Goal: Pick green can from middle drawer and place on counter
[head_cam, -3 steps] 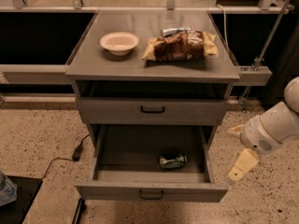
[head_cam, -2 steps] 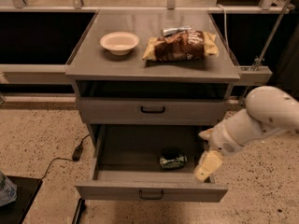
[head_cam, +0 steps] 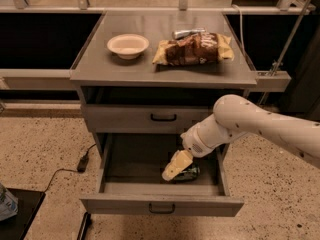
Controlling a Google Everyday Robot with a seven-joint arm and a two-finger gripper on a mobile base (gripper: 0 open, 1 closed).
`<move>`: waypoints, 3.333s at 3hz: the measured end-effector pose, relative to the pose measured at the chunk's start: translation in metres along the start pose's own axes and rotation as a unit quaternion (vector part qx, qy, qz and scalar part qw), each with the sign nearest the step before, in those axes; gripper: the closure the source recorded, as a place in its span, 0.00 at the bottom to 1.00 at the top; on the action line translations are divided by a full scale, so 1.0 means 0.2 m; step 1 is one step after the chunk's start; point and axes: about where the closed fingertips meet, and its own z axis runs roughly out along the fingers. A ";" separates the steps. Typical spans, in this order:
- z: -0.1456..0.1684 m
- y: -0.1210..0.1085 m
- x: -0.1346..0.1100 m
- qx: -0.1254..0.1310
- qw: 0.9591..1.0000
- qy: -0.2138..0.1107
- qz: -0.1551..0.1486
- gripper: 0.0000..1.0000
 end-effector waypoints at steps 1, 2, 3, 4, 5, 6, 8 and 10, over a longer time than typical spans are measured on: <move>0.00 0.00 0.00 0.000 1.000 0.000 0.000 0.00; 0.03 -0.01 0.03 0.040 0.999 0.014 -0.001 0.00; 0.04 -0.05 0.10 0.126 0.990 0.066 -0.023 0.00; 0.05 -0.12 0.19 0.173 0.980 0.093 -0.035 0.00; 0.05 -0.12 0.20 0.173 0.980 0.094 -0.034 0.00; 0.08 -0.19 0.28 0.168 0.983 0.068 -0.015 0.00; 0.47 -0.56 0.58 0.164 0.984 0.039 0.047 0.00; 0.69 -0.60 0.58 0.151 0.987 0.038 0.031 0.00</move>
Offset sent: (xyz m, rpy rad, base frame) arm -0.0039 -0.0260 -0.0457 -0.5324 -0.4244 -0.3674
